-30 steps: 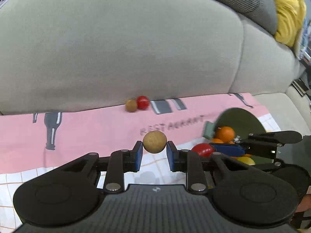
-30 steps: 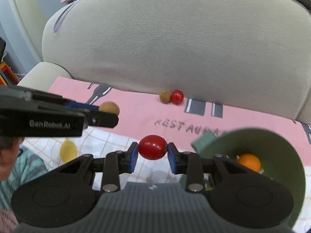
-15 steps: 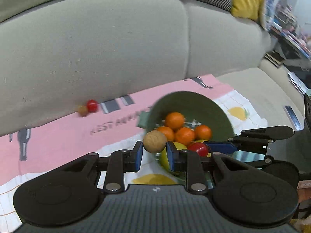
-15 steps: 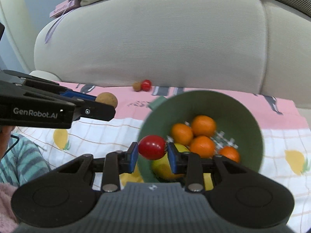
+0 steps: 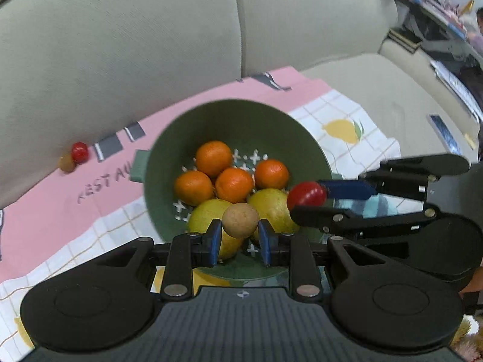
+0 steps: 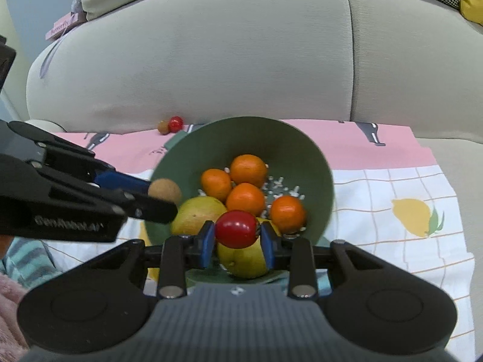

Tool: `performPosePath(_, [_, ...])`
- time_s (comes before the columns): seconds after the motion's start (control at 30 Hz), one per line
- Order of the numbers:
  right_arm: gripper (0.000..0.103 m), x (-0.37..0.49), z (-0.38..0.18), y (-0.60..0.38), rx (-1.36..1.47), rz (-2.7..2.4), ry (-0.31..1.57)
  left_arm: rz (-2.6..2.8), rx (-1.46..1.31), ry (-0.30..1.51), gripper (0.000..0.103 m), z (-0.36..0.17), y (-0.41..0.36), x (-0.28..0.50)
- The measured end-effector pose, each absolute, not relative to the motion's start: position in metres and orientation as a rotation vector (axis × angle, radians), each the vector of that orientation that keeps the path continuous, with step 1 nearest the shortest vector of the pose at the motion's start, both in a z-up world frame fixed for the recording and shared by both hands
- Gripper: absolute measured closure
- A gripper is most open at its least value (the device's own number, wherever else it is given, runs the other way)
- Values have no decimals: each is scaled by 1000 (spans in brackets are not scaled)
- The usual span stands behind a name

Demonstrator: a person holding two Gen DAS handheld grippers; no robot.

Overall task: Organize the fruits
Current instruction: 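Carry the nut and tomato into the green colander and open both tools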

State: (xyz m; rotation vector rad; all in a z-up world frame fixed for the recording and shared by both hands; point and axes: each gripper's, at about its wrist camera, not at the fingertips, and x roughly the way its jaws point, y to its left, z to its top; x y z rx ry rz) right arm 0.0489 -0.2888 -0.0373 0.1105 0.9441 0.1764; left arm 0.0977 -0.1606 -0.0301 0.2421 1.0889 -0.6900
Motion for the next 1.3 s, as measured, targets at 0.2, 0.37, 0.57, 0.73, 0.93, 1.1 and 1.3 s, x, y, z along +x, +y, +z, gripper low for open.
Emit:
performPosePath(0.2, [73, 58, -47, -294, 39, 184, 974, -686, 236, 1166, 74, -49, -170, 108])
performPosePath(0.37, [73, 65, -57, -295, -30, 186, 1000, -687, 232, 1217, 74, -63, -174, 114])
performPosePath(0.57, [72, 69, -68, -297, -42, 192, 1034, -701, 226, 1229, 73, -65, -174, 119])
performPosePath(0.73, [69, 73, -71, -295, -68, 194, 1043, -722, 234, 1213, 73, -64, -176, 116])
performPosePath(0.93, [71, 75, -70, -297, -83, 198, 1049, -747, 293, 1203, 75, -66, -186, 110])
performPosePath(1.1, [70, 75, -70, -293, -125, 210, 1054, -727, 257, 1274, 74, -79, -179, 114])
performPosePath(1.3, [70, 76, -71, -293, -130, 211, 1058, -715, 255, 1276, 74, -82, -179, 112])
